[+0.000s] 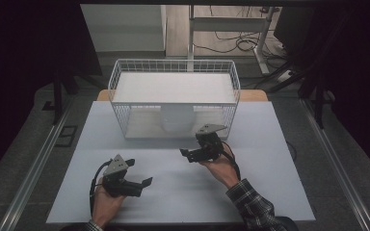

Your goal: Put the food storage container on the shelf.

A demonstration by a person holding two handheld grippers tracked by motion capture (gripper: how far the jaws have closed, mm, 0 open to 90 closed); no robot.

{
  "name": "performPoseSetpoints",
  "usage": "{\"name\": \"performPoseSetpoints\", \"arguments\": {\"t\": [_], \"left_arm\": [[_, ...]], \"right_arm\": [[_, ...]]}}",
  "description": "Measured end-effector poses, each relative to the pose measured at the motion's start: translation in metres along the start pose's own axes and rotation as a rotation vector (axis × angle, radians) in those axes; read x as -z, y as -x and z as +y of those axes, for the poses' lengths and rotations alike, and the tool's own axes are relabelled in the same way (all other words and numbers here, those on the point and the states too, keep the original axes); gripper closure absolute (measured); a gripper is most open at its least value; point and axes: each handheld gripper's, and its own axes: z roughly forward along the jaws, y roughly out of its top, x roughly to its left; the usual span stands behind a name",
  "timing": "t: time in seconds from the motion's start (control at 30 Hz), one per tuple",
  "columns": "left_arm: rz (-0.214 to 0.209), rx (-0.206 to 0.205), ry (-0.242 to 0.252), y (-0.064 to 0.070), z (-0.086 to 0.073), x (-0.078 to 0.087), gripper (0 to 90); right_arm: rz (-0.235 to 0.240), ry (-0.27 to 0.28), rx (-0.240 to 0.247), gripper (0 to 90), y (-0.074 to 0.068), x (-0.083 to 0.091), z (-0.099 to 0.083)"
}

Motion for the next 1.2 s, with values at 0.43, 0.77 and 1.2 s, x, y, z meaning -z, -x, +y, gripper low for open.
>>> {"name": "performPoseSetpoints", "arguments": {"t": [0.43, 0.77, 1.2], "left_arm": [[0.002, -0.004, -0.011, 0.0, 0.0, 0.001, 2.0], [-0.004, -0.01, -0.01, 0.0, -0.001, 0.001, 3.5], [-0.005, -0.015, -0.019, 0.001, -0.001, 0.001, 4.7]], "right_arm": [[-0.01, -0.032, 0.011, 3.2, 0.0, 0.014, -0.02], [-0.018, -0.024, 0.008, 2.5, -0.003, 0.026, -0.03], [-0.026, -0.018, 0.021, 1.4, -0.01, 0.043, -0.044]]}}
